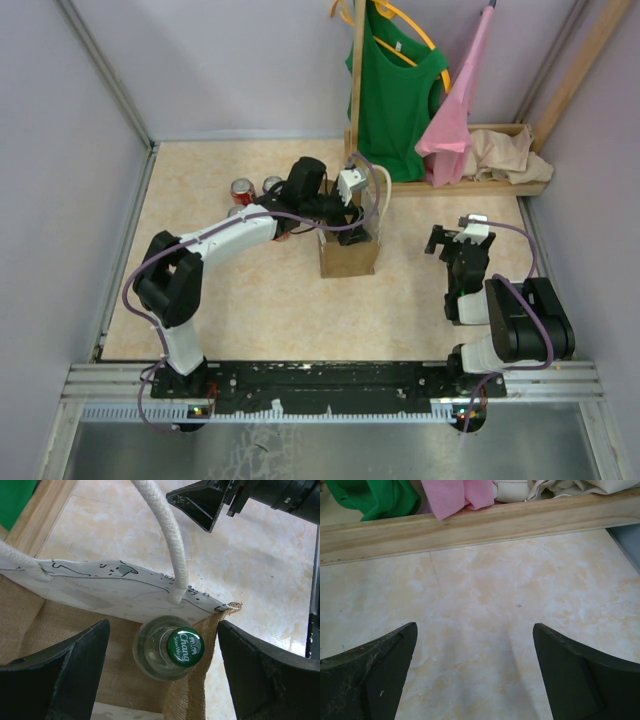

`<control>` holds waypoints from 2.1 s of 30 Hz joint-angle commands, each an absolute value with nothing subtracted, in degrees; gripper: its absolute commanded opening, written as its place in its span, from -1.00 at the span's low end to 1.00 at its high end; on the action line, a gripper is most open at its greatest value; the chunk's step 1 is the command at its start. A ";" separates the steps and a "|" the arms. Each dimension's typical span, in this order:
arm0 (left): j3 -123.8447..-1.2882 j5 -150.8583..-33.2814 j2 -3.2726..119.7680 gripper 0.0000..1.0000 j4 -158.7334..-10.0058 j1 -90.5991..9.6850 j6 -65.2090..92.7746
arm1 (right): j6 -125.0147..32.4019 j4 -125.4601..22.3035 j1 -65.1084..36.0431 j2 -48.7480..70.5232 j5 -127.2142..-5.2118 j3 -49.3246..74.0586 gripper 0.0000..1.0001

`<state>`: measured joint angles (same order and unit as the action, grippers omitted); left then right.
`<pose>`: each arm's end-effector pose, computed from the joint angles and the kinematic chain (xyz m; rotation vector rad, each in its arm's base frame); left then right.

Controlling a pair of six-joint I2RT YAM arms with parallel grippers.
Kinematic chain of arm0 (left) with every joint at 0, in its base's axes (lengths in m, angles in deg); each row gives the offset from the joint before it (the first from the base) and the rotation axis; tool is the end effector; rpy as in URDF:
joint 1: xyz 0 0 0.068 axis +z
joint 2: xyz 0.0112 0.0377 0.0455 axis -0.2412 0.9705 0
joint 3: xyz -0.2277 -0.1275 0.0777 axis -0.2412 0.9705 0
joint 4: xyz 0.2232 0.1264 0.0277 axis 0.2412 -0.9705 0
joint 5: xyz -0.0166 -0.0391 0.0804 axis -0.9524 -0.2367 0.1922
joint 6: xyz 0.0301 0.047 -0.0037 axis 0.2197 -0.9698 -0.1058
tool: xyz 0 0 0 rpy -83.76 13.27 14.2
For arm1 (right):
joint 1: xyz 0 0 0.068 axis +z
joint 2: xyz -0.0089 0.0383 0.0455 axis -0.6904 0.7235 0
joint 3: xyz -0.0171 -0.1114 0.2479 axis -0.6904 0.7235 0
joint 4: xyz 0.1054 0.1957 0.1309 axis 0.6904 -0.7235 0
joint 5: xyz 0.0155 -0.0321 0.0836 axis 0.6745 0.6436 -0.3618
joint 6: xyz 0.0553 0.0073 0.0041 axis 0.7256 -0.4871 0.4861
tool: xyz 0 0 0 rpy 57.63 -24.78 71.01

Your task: Take the beverage out of the canvas bag

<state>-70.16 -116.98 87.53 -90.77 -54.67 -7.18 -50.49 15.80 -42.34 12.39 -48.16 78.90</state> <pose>0.3073 -0.2923 0.2691 1.2162 1.7398 -0.9307 0.2233 -0.0019 0.1474 0.1555 1.6797 -0.1016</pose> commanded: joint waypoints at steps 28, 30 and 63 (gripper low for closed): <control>-64.41 -116.65 85.76 0.81 -86.93 -52.98 -6.13 | -50.43 18.71 -42.43 12.42 -47.98 77.74 0.98; -63.91 -116.38 86.01 0.78 -86.54 -52.98 -6.46 | -50.42 18.69 -42.43 12.42 -47.95 77.72 0.98; -70.64 -120.80 90.31 0.60 -91.77 -52.98 -7.55 | -50.40 18.73 -42.41 12.41 -48.00 77.72 0.98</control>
<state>-68.18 -119.38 88.90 -89.92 -53.31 -6.22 -50.49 15.80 -42.34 12.39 -48.16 78.90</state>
